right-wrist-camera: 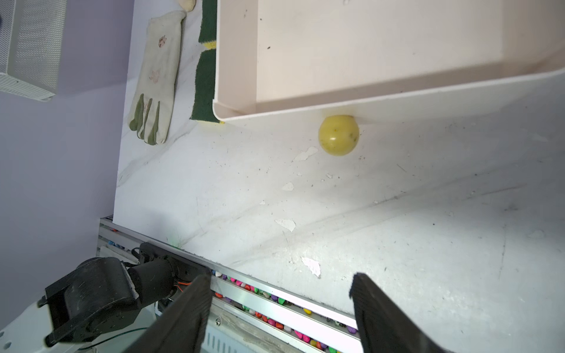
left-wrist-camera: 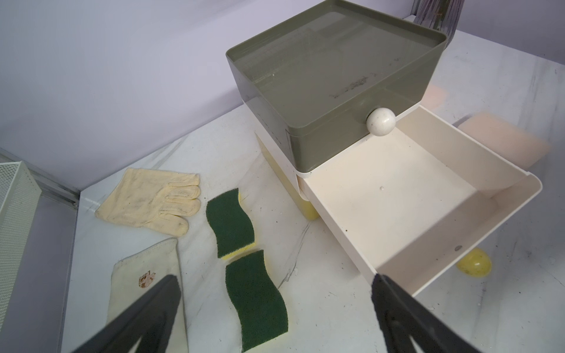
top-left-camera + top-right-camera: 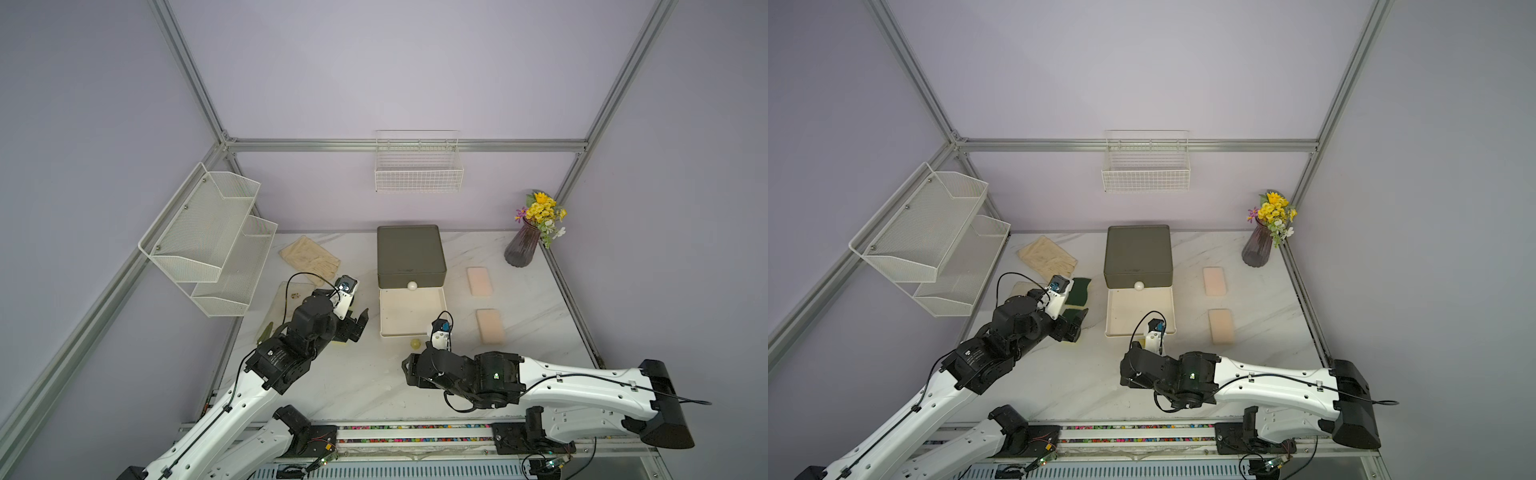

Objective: Take the sponge out of the drawer
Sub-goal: Close the drawer in the storage box.

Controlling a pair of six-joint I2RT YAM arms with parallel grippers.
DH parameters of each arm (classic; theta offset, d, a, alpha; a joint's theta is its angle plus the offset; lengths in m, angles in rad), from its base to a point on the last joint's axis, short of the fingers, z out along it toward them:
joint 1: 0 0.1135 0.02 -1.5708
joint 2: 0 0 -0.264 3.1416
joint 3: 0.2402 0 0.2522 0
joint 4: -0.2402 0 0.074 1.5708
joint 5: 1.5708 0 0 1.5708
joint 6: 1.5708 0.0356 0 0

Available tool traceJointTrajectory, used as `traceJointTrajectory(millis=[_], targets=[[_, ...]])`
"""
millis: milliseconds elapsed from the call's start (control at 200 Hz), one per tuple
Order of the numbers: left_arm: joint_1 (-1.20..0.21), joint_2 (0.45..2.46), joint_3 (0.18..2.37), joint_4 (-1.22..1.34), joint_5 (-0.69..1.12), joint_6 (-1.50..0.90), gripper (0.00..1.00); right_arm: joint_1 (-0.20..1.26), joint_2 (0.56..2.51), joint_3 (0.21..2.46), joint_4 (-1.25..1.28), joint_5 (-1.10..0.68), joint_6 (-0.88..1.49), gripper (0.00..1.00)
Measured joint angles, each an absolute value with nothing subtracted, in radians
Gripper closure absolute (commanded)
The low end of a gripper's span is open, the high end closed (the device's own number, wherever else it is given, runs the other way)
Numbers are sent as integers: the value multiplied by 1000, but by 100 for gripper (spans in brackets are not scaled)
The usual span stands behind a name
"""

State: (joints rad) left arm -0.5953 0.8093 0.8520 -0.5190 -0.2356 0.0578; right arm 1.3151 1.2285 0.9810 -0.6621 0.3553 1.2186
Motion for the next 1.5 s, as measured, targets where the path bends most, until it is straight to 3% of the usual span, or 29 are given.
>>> traceJointTrajectory(millis=[380, 750, 1500], targets=[[-590, 809, 852, -516, -220, 44, 0, 1219, 1412, 984, -660, 430, 1135, 25], [-589, 809, 852, -516, -213, 44, 0, 1155, 1472, 1008, -631, 456, 1036, 36], [-589, 812, 852, -516, -200, 44, 0, 1118, 1565, 1068, -600, 471, 989, 79]])
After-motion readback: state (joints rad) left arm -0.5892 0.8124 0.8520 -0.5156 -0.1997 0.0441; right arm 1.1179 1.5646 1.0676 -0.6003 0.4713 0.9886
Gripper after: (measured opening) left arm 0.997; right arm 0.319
